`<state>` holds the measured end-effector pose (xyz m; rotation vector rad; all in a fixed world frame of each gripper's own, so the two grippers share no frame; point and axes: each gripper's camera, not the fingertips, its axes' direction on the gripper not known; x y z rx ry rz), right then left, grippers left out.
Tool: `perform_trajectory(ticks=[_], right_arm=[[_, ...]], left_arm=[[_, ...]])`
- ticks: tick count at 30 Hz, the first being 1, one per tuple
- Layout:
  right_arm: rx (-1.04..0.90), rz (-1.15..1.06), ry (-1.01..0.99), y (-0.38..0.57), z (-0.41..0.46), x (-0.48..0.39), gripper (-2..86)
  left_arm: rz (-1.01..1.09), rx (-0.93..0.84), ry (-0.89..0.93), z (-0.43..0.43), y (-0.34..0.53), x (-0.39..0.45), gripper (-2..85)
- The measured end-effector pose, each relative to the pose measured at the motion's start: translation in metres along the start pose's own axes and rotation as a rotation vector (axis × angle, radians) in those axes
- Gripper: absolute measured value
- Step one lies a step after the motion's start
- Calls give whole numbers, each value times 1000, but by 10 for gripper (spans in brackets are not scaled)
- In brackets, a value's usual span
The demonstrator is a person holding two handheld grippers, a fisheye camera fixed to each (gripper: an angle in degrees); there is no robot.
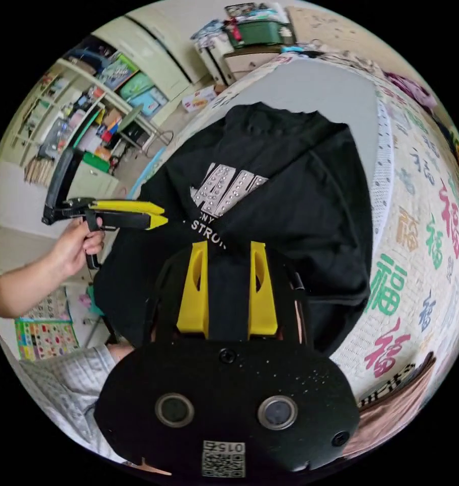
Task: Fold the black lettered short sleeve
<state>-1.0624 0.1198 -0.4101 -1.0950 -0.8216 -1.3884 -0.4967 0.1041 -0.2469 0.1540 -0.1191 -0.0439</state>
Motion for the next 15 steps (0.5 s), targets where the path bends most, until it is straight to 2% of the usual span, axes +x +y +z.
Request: perform_trajectory(ticks=[4, 7, 10, 12, 15], right_arm=[[-21, -31, 119, -18, -5, -3, 109], [-58, -81, 171, -21, -18, -6, 81], [-77, -98, 181, -21, -34, -1, 34], [-13, -12, 79, -15, -78, 35, 16], [151, 204, 105, 12, -165, 130, 14]], left_arm=[[8, 27, -112, 17, -29, 18, 130], [-2, 9, -192, 19, -42, 22, 82], [-14, -13, -96, 11, -51, 13, 28], [-63, 29, -32, -11, -54, -3, 19], [-147, 186, -75, -75, -60, -45, 13]])
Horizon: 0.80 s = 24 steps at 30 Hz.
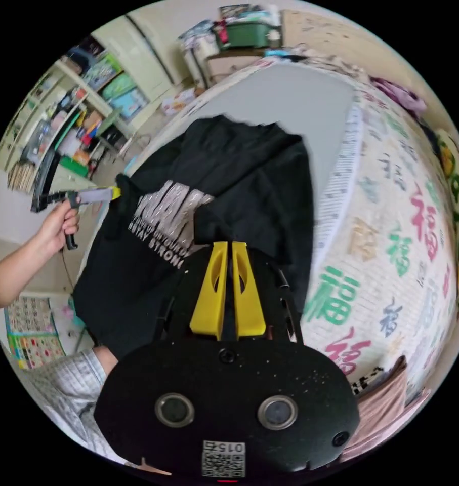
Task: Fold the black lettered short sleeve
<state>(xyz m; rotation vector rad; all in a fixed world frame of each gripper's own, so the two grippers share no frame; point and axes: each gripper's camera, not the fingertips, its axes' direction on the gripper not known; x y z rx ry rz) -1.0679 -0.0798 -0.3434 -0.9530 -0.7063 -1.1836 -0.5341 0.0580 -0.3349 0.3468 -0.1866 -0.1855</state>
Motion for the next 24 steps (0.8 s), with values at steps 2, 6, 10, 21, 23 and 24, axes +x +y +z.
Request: perform_trajectory(ticks=[2, 6, 10, 21, 23, 24], right_arm=[[77, 191, 73, 4, -44, 85, 17], [18, 577, 254, 36, -88, 228, 44], [149, 580, 225, 46, -102, 220, 66], [-38, 191, -23, -115, 99, 87, 23], [-99, 177, 51, -127, 122, 83, 9], [-82, 155, 84, -131, 126, 81, 1]], left_arm=[[-93, 108, -67, -36, -15, -40, 14], [-389, 190, -161, -84, -29, -121, 58], [-221, 253, -198, -86, -51, -88, 52], [117, -78, -83, 108, -178, 7, 5], [130, -68, -96, 118, -185, 7, -1], [120, -60, -83, 120, -189, 4, -4]])
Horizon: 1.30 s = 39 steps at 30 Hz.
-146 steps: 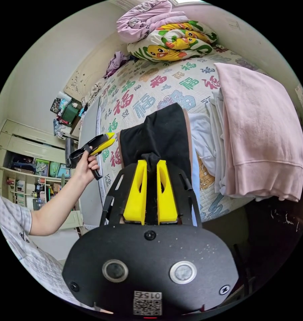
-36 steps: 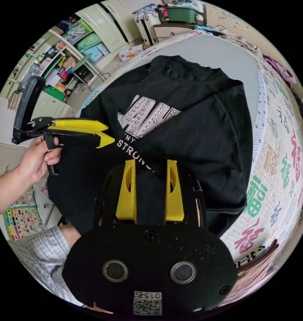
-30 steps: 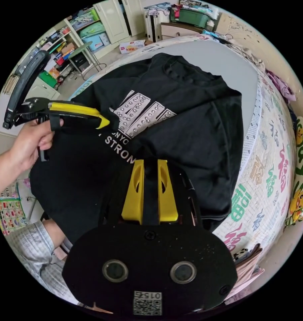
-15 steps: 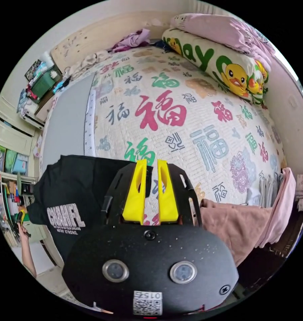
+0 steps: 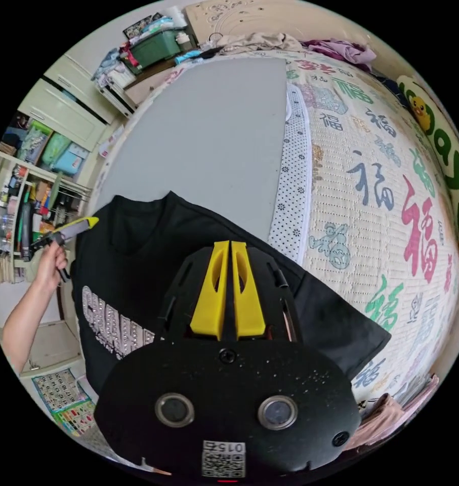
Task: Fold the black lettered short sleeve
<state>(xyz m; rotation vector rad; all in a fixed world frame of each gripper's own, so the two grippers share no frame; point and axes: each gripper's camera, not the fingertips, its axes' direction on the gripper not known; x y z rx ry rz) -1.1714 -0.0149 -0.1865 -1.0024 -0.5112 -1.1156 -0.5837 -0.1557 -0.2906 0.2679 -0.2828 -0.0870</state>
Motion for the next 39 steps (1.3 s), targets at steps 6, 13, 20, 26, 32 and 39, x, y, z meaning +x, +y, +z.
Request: perform_trajectory(ticks=[6, 13, 20, 26, 32, 39], right_arm=[[-6, -34, 82, -23, 22, -6, -5], [69, -5, -137, 30, 1, 15, 17], [-101, 125, -310, 292, -26, 46, 66], [-402, 349, -280, 462, 18, 39, 94], [-524, 373, -279, 489, 62, -9, 97], [-559, 301, -223, 468, 57, -72, 5]], left_arm=[[43, 0, -40, 4, -6, -6, -7], [24, 52, 54, -29, 47, -29, 21], [-125, -50, 132, -99, 258, -84, 68], [-498, -301, 115, -115, 462, -141, 96], [-656, -277, 215, -99, 530, -148, 100], [-606, -292, 241, -107, 545, -137, 30]])
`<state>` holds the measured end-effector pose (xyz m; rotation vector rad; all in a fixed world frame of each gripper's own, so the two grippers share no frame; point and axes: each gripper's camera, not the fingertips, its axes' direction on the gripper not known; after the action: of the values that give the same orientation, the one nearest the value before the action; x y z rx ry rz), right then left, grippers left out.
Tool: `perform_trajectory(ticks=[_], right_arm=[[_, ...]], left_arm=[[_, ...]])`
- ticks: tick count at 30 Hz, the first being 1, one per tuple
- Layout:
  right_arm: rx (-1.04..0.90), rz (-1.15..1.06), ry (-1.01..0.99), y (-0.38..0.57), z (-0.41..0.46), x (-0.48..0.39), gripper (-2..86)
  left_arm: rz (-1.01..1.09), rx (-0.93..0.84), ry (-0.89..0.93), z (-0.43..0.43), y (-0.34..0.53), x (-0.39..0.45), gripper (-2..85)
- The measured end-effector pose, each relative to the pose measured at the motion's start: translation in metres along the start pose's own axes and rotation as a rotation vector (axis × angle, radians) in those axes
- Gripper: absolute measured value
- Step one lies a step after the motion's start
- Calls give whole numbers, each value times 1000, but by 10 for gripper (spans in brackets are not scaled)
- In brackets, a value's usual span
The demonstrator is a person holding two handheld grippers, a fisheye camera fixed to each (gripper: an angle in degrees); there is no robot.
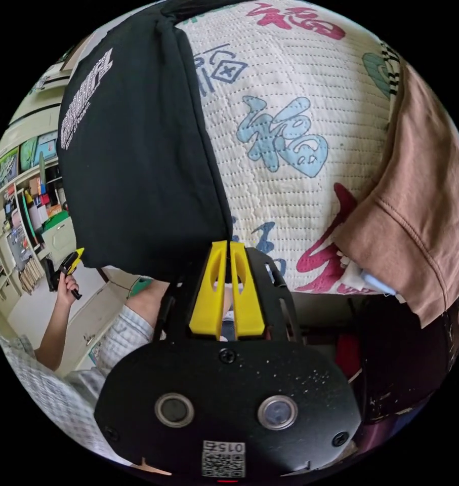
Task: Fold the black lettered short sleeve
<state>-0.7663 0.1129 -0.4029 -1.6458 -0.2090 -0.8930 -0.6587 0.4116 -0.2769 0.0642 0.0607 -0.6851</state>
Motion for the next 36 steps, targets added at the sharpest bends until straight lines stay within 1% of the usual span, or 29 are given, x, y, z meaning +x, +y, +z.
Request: perform_trajectory(ticks=[3, 5, 7, 8, 10, 13, 14, 16, 19, 23, 25, 28, 30, 32, 34, 36], right_arm=[[16, -39, 6, 9, -13, -23, -3], [26, -32, -11, 14, -16, -33, -4], [29, -15, -22, 14, -15, -44, -1], [31, 0, -15, 13, -12, -53, 1], [47, 12, 1, 12, -6, -69, 11], [7, 31, -31, 7, 13, -92, 61], [-10, 29, -61, 6, 20, -102, 71], [-16, 33, -30, 6, 25, -121, 59], [-29, -3, 22, 12, 27, -155, 7], [-19, 5, 78, 21, 33, -200, -5], [-22, 25, 99, 20, 46, -220, -5], [-17, 97, 137, 17, 67, -256, -1], [26, 191, 137, 25, 77, -279, 1], [75, 221, 155, 36, 85, -299, 2], [114, 229, 194, 44, 94, -322, 3], [137, 226, 262, 49, 109, -353, 4]], left_arm=[[29, 51, 61, -28, 14, 6, 24], [53, 75, 27, -42, 21, 9, 25], [71, 73, -78, -49, 25, 7, 32], [73, 68, -101, -48, 25, 6, 39], [86, 14, -105, -31, 21, 3, 65], [86, -70, -105, -1, 18, 4, 76], [85, -86, -107, 4, 18, 6, 72], [110, -152, -137, 19, 22, 16, 28], [111, -127, -187, 12, 30, 29, 9], [101, -102, -234, 3, 38, 43, 1], [93, -111, -288, 12, 41, 54, -1], [83, -113, -324, 23, 43, 73, -2], [19, -73, -339, 27, 51, 84, -3], [-5, -17, -388, 29, 61, 100, -3], [85, 31, -521, 38, 75, 132, -3], [129, 46, -602, 45, 82, 152, -3]])
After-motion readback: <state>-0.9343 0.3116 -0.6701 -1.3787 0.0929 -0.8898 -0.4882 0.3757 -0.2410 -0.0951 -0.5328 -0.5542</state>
